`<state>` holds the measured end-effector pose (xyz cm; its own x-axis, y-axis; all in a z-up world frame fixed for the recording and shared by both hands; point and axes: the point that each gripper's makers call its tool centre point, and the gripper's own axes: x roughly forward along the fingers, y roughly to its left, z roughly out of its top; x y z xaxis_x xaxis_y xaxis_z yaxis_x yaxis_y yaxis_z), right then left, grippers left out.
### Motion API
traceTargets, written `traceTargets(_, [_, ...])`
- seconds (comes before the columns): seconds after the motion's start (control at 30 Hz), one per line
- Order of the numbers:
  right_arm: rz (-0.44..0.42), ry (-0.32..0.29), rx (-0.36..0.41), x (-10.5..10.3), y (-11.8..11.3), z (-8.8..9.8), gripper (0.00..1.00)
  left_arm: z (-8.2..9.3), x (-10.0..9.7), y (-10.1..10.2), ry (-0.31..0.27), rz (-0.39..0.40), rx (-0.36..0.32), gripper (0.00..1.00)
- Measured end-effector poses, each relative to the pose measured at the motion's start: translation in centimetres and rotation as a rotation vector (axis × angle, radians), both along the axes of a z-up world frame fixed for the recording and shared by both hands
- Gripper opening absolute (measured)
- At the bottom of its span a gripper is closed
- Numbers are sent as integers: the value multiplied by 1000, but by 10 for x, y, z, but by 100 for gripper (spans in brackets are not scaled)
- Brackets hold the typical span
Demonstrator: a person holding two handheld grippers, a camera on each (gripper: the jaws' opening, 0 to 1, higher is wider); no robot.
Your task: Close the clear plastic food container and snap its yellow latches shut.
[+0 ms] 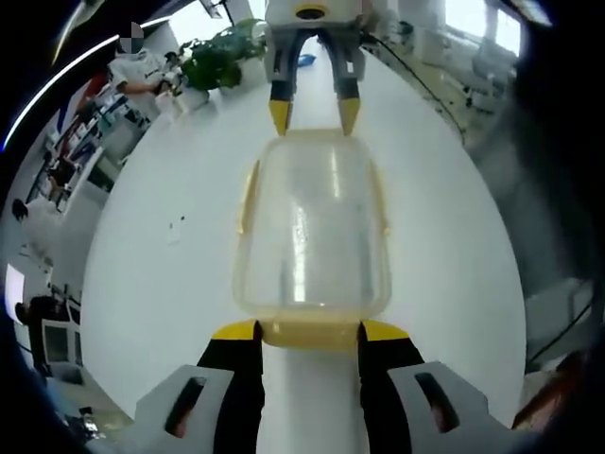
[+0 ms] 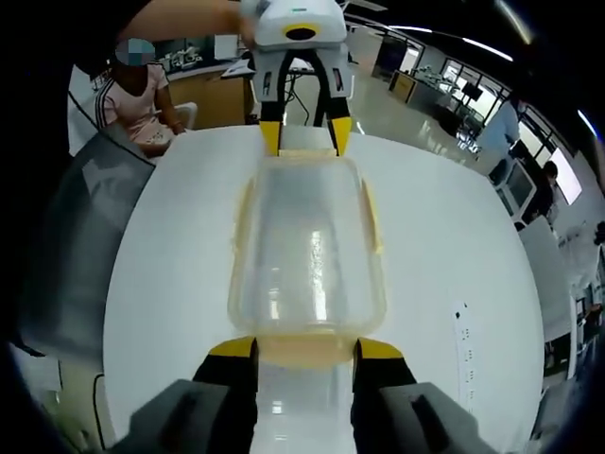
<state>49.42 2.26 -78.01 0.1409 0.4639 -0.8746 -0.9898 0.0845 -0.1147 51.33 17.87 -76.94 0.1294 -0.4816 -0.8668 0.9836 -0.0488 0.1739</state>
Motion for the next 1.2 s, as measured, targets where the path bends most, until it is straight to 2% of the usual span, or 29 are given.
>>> traceTargets(0.5, [-12,-9,-6,-9,-46,6,36,3,-7,-47,-6,-15,-6,36])
traceTargets(0.87, [-23,1,-41,-12,-84,0,36,1,-11,-84,-2,-30,-30,36])
traceTargets(1.03, [-25,9,-48,-11,-95,-2,36,-1,-11,-94,7,-25,-35,36])
traceTargets(1.2, [-20,13,-62,-10,-97,-5,36,-3,-10,-96,9,-22,-30,36])
